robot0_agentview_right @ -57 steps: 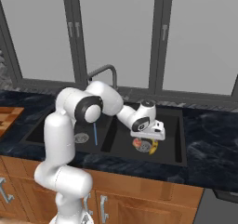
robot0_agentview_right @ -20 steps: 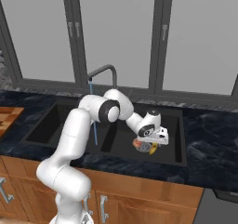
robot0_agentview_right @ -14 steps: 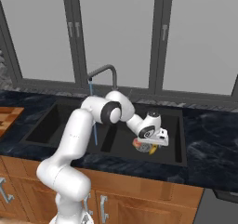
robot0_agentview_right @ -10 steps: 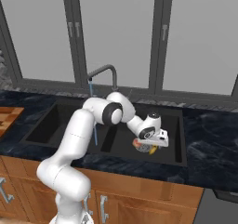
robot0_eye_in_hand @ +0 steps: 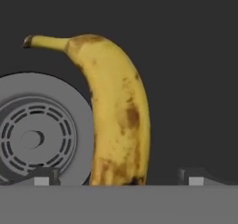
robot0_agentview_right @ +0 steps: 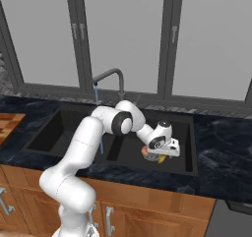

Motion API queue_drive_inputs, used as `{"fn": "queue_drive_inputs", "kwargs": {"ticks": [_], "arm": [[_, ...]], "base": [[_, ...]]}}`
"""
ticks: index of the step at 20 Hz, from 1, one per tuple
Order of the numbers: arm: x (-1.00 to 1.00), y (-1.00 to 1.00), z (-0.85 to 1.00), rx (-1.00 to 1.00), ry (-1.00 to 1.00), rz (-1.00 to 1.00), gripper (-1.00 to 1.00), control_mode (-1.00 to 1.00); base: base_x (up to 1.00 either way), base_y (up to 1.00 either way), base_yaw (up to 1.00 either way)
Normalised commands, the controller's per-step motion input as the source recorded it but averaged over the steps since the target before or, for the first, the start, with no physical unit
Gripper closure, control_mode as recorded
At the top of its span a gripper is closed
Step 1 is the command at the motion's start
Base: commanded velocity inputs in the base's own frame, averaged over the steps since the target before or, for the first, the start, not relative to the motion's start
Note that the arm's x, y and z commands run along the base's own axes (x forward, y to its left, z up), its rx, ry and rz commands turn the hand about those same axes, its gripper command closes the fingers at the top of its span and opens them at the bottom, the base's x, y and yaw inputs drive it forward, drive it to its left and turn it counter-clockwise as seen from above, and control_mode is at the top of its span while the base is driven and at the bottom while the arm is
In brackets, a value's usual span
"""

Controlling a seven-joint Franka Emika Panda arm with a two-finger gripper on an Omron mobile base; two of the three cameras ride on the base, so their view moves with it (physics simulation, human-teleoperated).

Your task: Pick the banana, peach from the sink and place them on the cutting board to airdry. Then turn off the sink faucet.

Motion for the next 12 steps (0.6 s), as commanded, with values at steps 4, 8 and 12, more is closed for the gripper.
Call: {"fn": "queue_drive_inputs", "kwargs": {"ticks": [4, 8, 12], "arm": [[0.08, -0.02, -0.19, 0.0, 0.0, 0.0, -1.0, -1.0], [0.03, 0.0, -0.23, 0.0, 0.02, 0.0, 1.0, -1.0], [0.0, 0.0, -0.32, 0.0, 0.13, 0.0, 1.0, -1.0]], "base": [[0.0, 0.0, 0.0], [0.0, 0.0, 0.0], [0.0, 0.0, 0.0]]}}
